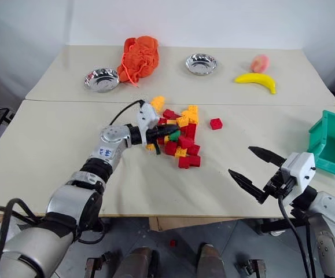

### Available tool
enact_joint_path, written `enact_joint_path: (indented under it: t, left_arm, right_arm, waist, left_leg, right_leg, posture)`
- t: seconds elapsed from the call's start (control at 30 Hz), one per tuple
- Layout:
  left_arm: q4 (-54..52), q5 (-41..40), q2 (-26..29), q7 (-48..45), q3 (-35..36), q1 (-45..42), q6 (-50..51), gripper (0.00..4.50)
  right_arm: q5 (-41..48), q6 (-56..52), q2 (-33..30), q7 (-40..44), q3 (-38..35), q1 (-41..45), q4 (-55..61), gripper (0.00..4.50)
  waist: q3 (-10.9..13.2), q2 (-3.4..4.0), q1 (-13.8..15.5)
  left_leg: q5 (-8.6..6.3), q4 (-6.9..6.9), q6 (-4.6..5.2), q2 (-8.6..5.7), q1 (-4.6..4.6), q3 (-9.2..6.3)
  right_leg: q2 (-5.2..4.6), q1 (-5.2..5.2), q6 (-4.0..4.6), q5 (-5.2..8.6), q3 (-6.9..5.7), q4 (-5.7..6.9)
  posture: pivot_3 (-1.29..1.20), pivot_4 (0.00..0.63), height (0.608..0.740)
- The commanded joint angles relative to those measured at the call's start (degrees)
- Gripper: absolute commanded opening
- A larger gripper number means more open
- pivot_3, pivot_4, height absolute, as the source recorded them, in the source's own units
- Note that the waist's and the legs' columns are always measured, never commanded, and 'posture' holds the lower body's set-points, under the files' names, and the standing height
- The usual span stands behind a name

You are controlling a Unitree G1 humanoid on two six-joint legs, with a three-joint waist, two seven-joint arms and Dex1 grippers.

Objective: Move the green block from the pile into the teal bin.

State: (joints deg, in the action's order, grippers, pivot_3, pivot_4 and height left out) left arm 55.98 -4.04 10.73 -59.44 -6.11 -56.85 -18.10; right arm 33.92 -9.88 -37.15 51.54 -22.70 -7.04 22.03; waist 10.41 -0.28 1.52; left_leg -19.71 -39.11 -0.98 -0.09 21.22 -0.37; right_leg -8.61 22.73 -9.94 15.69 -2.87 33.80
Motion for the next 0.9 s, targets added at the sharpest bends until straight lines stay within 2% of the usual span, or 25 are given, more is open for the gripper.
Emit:
enact_joint_path:
  t: [0.03,0.23,0.33,0.43,0.47,0.57,0.7,0.83,0.9]
  left_arm:
    - [-10.11,-0.68,-0.23,-4.92,-2.67,2.89,4.74,0.0]
    - [-22.59,-2.63,1.27,-9.15,-4.62,8.74,12.75,0.0]
    - [-30.09,-7.54,2.9,-10.51,-1.57,13.16,15.81,0.0]
    - [-36.65,-12.14,7.04,-9.96,3.52,18.12,17.73,0.0]
    - [-38.6,-13.3,9.05,-9.38,5.27,19.97,19.09,0.38]
    - [-41.6,-14.96,13.25,-7.41,9.7,24.23,18.2,1.1]
    - [-45.58,-16.64,19.65,-6.35,14.53,31.29,19.9,2.26]
    - [-50.13,-18.48,21.39,-4.1,16.47,36.38,22.57,3.51]
    - [-53.56,-18.93,21.5,-2.7,16.88,39.9,23.29,4.1]
  right_arm:
    - [0.29,1.44,0.38,-0.01,-0.27,0.34,0.55,4.47]
    - [0.65,1.3,0.23,0.81,0.6,1.53,-0.08,4.47]
    - [0.74,1.35,-0.2,1.71,0.92,2.3,-1.05,4.47]
    - [1.15,-0.17,-1.83,3.5,1.26,2.76,-2.41,4.47]
    - [1.1,-0.43,-2.51,4.36,1.44,3.07,-3.06,4.5]
    - [-0.19,-0.95,-4.17,5.61,3.05,5.65,-5.55,4.5]
    - [-0.12,-9.98,-6.23,4.29,9.76,16.57,-7.18,4.5]
    - [-4.47,-12.91,-6.44,4.9,17.47,24.91,-9.43,4.5]
    - [-5.99,-17.1,-3.86,4.0,22.79,32.29,-13.19,4.5]
  waist:
    - [-0.01,0.01,-0.01]
    - [-0.01,0.01,-0.03]
    - [-0.02,0.03,-0.16]
    - [-0.03,0.05,-0.38]
    - [-0.02,0.05,-0.46]
    - [-0.03,0.05,-0.54]
    - [-0.02,0.1,-1.19]
    - [-0.02,0.09,-0.88]
    - [-0.02,0.08,-0.88]
  left_leg:
    - [0.0,0.0,0.0,0.0,0.0,0.0]
    - [0.0,-0.02,0.0,0.0,-0.01,0.0]
    - [0.0,-0.02,0.0,0.01,-0.01,-0.02]
    - [0.0,-0.02,0.0,0.04,-0.02,-0.03]
    - [0.0,-0.02,0.0,0.04,-0.04,-0.03]
    - [0.0,-0.03,0.0,0.07,-0.06,-0.04]
    - [0.0,-0.06,0.0,0.07,-0.1,-0.05]
    - [0.0,-0.06,-0.01,0.07,-0.03,-0.2]
    - [-0.01,-0.06,-0.02,0.05,0.01,-0.22]
  right_leg:
    - [0.0,0.0,0.0,0.0,0.0,0.01]
    - [0.0,0.0,0.0,0.0,0.02,0.03]
    - [0.0,0.0,0.0,0.0,0.02,0.04]
    - [0.0,0.0,0.01,0.0,0.03,0.04]
    - [0.0,0.0,0.01,0.0,0.03,0.05]
    - [0.0,0.0,0.03,0.01,0.03,0.08]
    - [-0.01,-0.03,0.03,0.01,0.04,0.09]
    - [-0.01,-0.01,0.06,0.02,-0.04,0.1]
    - [-0.02,-0.02,0.06,0.02,-0.07,0.07]
  posture:
    - [0.0,0.15,0.74]
    - [0.0,0.15,0.74]
    - [0.0,0.15,0.74]
    - [0.0,0.15,0.74]
    - [0.0,0.15,0.74]
    - [0.0,0.15,0.74]
    - [0.0,0.15,0.74]
    - [0.0,0.15,0.74]
    - [0.0,0.15,0.74]
